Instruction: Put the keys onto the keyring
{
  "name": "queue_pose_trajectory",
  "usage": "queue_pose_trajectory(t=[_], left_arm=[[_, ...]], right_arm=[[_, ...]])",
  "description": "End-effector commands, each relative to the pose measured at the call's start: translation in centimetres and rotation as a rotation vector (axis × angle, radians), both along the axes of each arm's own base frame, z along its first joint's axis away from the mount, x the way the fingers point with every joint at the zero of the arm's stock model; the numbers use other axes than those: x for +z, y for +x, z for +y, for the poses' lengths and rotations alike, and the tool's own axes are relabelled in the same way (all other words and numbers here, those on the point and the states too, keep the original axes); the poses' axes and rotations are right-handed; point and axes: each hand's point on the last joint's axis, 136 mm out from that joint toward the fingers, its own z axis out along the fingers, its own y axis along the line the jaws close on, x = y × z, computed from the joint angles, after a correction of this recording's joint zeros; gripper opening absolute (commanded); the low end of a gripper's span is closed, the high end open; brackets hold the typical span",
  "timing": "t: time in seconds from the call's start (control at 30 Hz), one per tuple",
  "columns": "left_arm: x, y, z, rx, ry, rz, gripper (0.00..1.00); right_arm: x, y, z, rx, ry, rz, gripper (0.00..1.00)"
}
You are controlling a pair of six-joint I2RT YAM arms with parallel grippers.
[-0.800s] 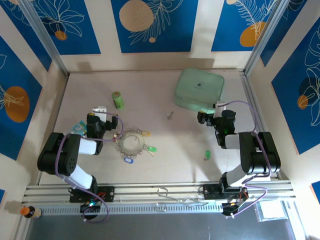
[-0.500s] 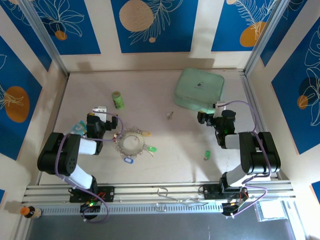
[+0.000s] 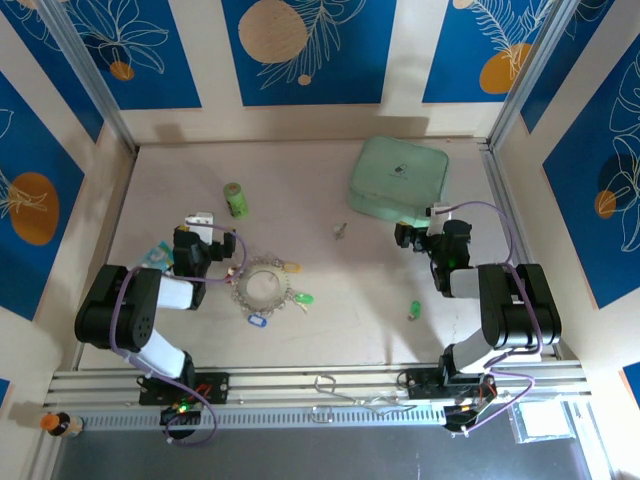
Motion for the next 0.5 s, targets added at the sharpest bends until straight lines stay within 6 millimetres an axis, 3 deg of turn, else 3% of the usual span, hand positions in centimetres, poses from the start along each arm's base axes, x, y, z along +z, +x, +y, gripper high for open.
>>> queue_pose_trajectory(t=[0.0,0.37,0.47], left_arm=[[0.6,0.4,-0.1,-0.019,0.011,-0.016,1.0],[0.6,0.4,-0.1,-0.033,-0.004,-0.012,1.0],[1.1,0.1,0.0,-0.028,-0.001,-0.034,1.0]], right_arm=[[0.8,0.4,0.0,0.008,0.008,-0.021,0.99],[0.9,0.3,0.0,0.011,0.018,-0.027,0.99],[2.2,0.1,-1.0,-0.058,0.013,-0.034,0.97]])
